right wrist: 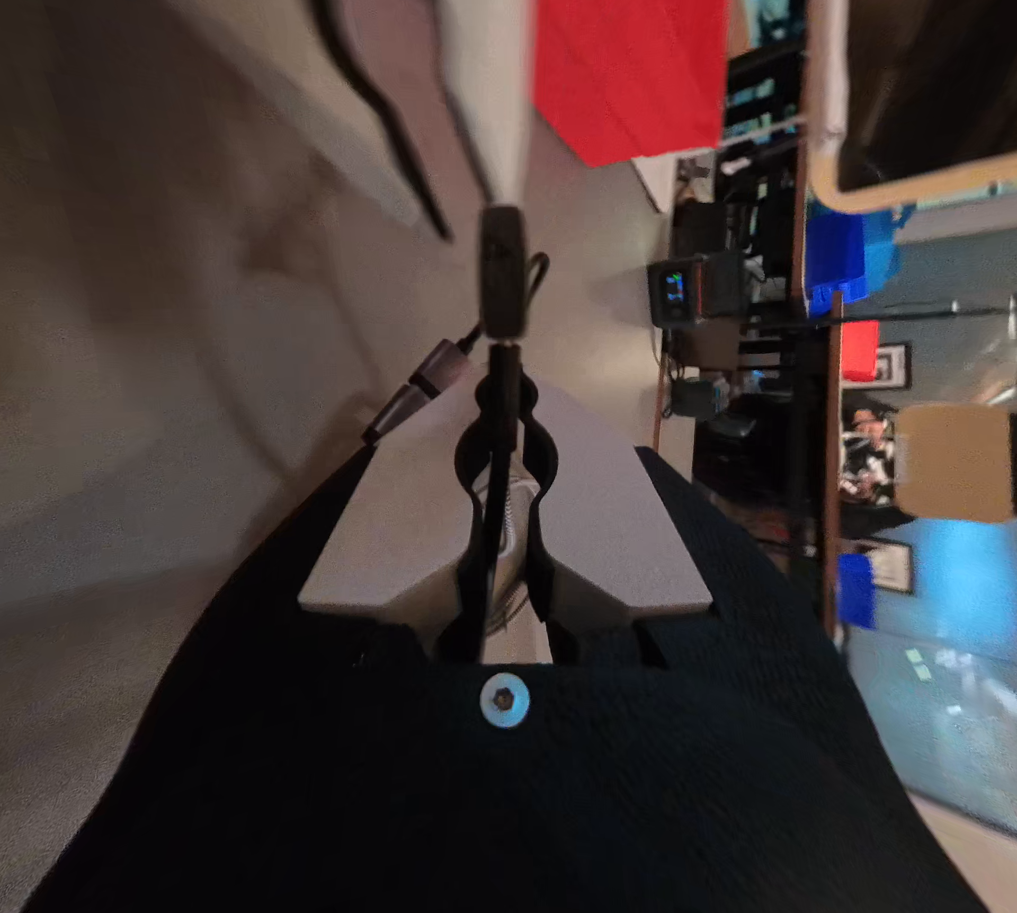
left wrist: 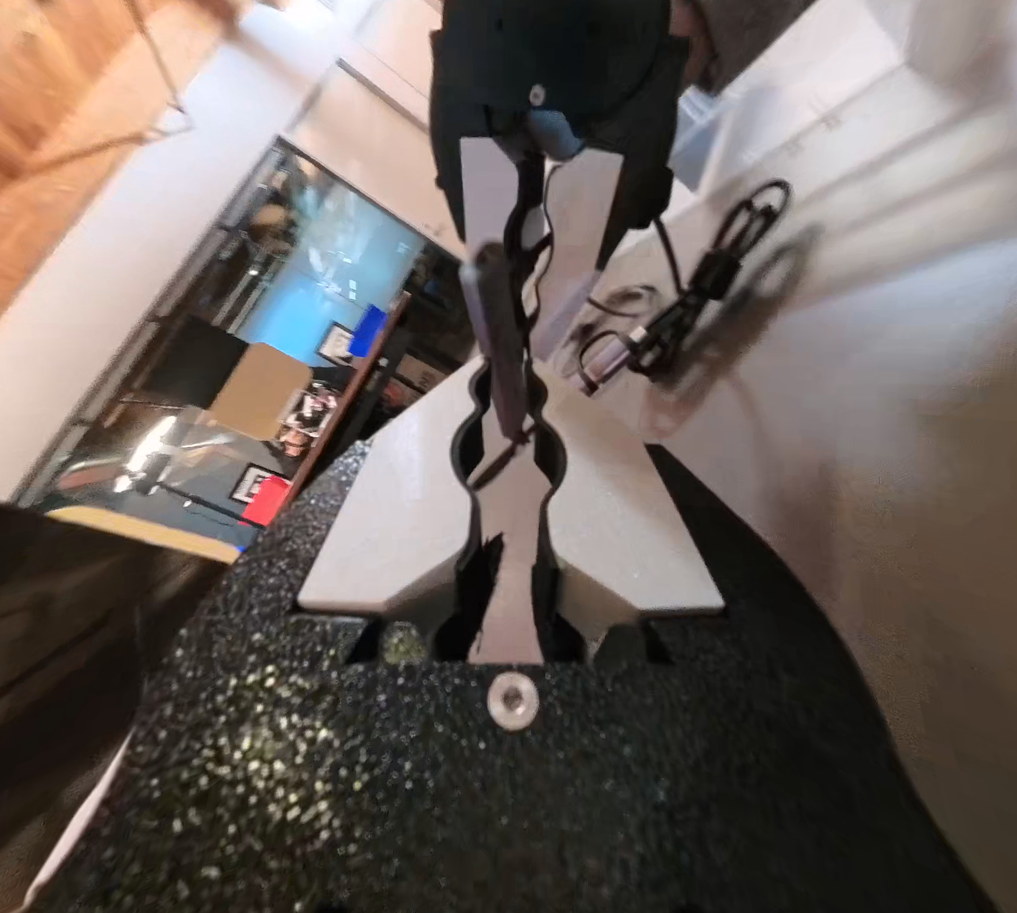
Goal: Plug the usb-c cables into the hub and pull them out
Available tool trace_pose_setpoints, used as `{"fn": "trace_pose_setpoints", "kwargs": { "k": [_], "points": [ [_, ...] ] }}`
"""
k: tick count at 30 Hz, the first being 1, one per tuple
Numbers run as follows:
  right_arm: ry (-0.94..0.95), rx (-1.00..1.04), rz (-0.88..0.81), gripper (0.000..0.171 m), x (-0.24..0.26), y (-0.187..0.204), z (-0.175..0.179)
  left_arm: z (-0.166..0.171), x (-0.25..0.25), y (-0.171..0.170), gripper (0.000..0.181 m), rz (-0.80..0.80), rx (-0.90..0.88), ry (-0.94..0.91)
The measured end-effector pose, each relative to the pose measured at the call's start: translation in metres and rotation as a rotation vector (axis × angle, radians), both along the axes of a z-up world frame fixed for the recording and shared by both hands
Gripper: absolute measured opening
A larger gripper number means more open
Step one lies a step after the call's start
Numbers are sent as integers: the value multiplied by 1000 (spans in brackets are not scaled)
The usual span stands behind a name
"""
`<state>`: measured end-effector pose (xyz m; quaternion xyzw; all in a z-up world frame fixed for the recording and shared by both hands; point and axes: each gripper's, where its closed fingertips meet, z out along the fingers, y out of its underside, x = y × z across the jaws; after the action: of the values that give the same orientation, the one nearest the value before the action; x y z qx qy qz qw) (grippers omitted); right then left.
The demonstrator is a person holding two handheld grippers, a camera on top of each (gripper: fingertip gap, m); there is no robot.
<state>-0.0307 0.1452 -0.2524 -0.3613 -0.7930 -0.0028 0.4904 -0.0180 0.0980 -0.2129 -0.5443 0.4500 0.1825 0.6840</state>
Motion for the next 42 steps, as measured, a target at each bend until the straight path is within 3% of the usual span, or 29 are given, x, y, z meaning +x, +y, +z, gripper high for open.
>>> {"fn": "trace_pose_setpoints", "kwargs": {
  "k": [2, 4, 8, 13, 15, 18, 22, 27, 32, 36, 42],
  "points": [
    [95, -93, -35, 4, 8, 15, 38, 21, -12, -1, 22, 51, 77, -98],
    [197, -164, -56, 4, 20, 33, 87, 30, -23, -1, 21, 84, 115, -167],
    [322, -199, -92, 4, 52, 71, 192, 17, -38, 4, 14, 103, 81, -272],
    [389, -137, -147, 4, 95, 105, 307, 9, -47, 4, 9, 119, 54, -277],
    [397, -112, -165, 4, 113, 113, 342, 3, -47, 5, 9, 131, 38, -252],
    [352, -74, -210, 4, 138, 128, 366, -5, -48, 8, 10, 145, 4, -231],
    [321, -1, -259, 4, 167, 155, 357, -10, -50, 8, 10, 138, -23, -234],
    [346, 71, -367, 4, 193, 200, 291, -12, -50, 9, 10, 134, -41, -237],
    [599, 253, -451, 3, 205, 221, 235, -16, -44, 10, 9, 134, -48, -214],
    [647, 84, -437, 3, 196, 220, 169, -19, -39, 11, 9, 136, -54, -198],
    [334, -369, -418, 4, 199, 205, 78, -22, -33, 13, 7, 131, -63, -183]
  ]
}}
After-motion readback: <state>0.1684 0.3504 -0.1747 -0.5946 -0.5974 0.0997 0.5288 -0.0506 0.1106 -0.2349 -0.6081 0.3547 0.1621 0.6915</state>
